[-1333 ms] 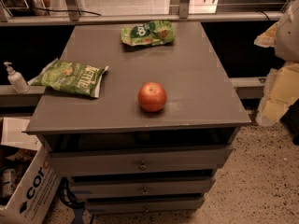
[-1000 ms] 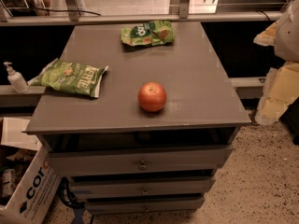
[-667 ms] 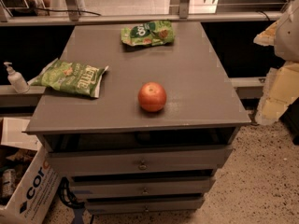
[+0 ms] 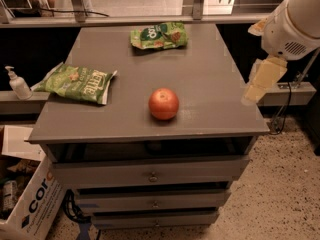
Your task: Pick green rice chip bag
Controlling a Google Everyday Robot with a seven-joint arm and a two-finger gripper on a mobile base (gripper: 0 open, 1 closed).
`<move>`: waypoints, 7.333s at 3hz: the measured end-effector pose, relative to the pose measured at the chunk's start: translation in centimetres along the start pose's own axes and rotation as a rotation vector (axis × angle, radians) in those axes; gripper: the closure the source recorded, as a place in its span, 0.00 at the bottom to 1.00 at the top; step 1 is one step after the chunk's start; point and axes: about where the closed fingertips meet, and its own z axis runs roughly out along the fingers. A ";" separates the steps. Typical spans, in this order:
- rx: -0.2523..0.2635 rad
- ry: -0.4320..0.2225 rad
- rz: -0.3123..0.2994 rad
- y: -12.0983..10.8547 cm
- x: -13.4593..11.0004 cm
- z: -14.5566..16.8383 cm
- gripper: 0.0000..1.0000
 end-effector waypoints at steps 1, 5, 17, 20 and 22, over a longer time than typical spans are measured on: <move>0.072 -0.037 -0.017 -6.5 -2.5 6.1 0.00; 0.095 -0.233 0.166 -13.3 -4.0 12.5 0.00; 0.168 -0.559 0.549 -24.7 -14.8 27.7 1.00; 0.106 -0.658 0.557 -21.9 -12.3 18.1 1.00; 0.129 -0.809 0.572 -21.0 -10.6 11.5 1.00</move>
Offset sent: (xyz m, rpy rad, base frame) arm 0.1272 0.0332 -0.0305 -0.0085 -0.0988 -0.0324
